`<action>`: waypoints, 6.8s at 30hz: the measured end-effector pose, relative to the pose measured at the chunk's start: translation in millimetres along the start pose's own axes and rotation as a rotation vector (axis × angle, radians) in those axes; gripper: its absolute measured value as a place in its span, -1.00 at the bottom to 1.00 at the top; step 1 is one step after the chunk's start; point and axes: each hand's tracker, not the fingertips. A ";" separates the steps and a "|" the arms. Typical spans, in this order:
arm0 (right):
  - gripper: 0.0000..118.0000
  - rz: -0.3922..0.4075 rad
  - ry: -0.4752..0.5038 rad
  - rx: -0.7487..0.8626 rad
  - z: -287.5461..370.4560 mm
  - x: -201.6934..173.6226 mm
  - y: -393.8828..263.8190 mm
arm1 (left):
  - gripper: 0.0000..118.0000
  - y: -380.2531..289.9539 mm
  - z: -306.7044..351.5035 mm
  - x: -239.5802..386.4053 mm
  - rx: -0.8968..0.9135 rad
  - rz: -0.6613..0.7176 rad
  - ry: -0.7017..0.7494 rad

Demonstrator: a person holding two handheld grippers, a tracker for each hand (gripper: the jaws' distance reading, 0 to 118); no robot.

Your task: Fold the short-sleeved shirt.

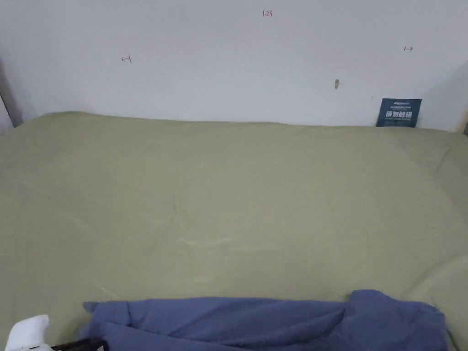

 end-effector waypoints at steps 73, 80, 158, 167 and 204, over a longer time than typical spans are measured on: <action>-1.00 0.250 -0.028 0.539 60.9 -164.5 -8.0 | -0.73 7.1 5.8 3.4 0.098 0.534 -0.238; -1.00 0.254 -0.065 0.587 83.0 -154.4 -7.7 | -0.73 53.4 42.5 89.8 0.235 0.066 -0.216; -1.00 0.248 -0.036 0.573 117.9 -137.2 -17.4 | 0.69 -20.3 -137.7 140.9 -0.326 0.434 -0.691; -1.00 0.232 -0.061 0.570 118.0 -132.0 -21.3 | -0.75 7.0 -107.9 157.8 -0.235 0.222 -0.382; -1.00 0.179 -0.098 0.603 145.1 -96.9 -31.4 | 0.33 37.9 -57.0 208.4 -0.207 0.053 -0.421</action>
